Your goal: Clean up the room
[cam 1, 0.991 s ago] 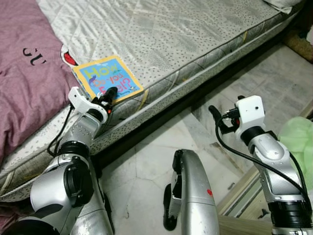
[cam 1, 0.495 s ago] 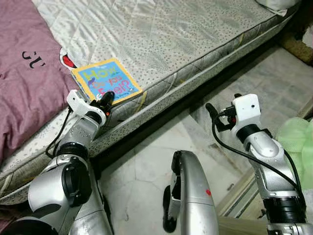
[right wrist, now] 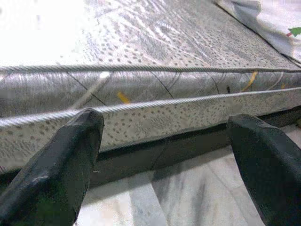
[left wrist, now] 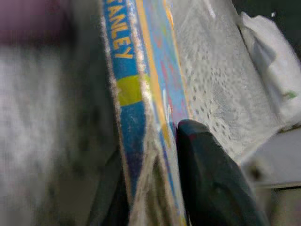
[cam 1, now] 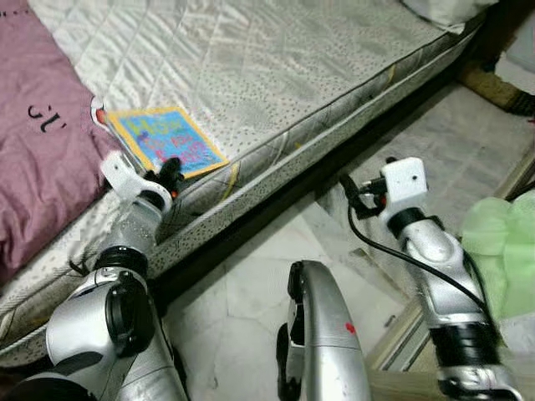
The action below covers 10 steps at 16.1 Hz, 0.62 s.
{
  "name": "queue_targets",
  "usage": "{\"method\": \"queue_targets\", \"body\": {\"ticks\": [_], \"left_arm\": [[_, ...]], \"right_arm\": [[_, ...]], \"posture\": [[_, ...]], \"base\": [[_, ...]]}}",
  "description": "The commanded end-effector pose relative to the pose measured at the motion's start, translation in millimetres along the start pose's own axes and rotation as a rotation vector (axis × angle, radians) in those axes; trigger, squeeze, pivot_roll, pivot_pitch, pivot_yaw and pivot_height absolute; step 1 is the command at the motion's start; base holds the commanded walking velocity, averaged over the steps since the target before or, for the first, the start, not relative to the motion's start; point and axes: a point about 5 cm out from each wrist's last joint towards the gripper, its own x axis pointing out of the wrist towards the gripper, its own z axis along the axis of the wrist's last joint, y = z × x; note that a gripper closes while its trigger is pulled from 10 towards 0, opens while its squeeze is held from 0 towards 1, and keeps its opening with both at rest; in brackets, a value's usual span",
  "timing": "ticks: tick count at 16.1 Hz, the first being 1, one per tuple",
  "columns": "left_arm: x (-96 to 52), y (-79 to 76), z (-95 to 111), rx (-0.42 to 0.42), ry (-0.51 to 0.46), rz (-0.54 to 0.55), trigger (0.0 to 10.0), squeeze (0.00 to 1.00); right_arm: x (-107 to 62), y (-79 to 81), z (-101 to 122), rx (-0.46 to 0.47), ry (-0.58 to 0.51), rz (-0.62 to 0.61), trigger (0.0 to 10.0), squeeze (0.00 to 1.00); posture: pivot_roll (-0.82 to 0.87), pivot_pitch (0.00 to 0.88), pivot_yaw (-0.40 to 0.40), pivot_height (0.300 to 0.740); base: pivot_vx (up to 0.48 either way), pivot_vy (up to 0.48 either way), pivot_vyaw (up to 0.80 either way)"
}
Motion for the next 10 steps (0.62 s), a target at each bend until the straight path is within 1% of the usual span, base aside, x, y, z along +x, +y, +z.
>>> {"method": "queue_targets", "body": {"ticks": [1,2,4,5,6,7,8,9,10], "left_arm": [[-4.6,-0.4,27,0.218,-0.136,0.019,0.0,0.00],[-9.3,-4.7,37,0.290,-0.198,0.005,0.0,0.00],[-28.5,-4.6,42,0.407,-0.249,0.011,0.0,0.00],[-50.6,-2.4,40,0.531,-0.289,0.030,0.0,0.00],[-66.9,1.3,34,0.574,-0.300,0.061,0.0,0.00],[-88.1,7.0,22,0.596,-0.287,0.108,0.0,0.00],[-106.3,11.6,10,0.642,-0.270,0.126,0.0,0.00],[-113.4,14.8,5,0.652,-0.262,0.145,0.0,0.00],[-122.1,19.6,-4,0.651,-0.235,0.172,0.0,0.00]], "right_arm": [[5.4,6.7,-1,0.034,-0.009,-0.007,10.0,0.00],[8.8,12.6,1,0.072,-0.020,-0.005,10.0,0.00],[12.4,23.7,0,0.154,-0.023,-0.002,10.0,0.00],[15.5,34.9,-2,0.236,-0.017,0.003,10.0,0.00],[17.3,43.7,-2,0.276,-0.019,0.022,10.0,0.00],[20.1,55.8,-2,0.330,-0.023,0.053,10.0,0.00],[23.5,65.7,1,0.392,-0.031,0.077,10.0,0.00],[25.3,69.0,3,0.407,-0.037,0.086,10.0,0.00],[27.7,74.0,8,0.451,-0.061,0.109,10.0,0.00]], "posture": [[-0.13,0.084,-0.056,0.502],[-0.11,0.074,-0.045,0.502],[-0.07,0.042,-0.011,0.502],[-0.04,0.028,0.004,0.502],[-0.02,0.013,0.019,0.502],[0.00,0.001,0.029,0.502],[0.01,0.000,0.035,0.502],[0.01,0.000,0.039,0.502],[0.02,0.000,0.044,0.502]], "base": [[0.000,0.000,0.00],[0.000,0.000,0.00],[0.000,0.000,0.00],[0.000,0.000,0.00],[0.000,0.000,0.00],[0.000,0.000,0.00],[0.000,0.000,0.00],[0.000,0.000,0.00],[0.000,0.000,0.00]]}}
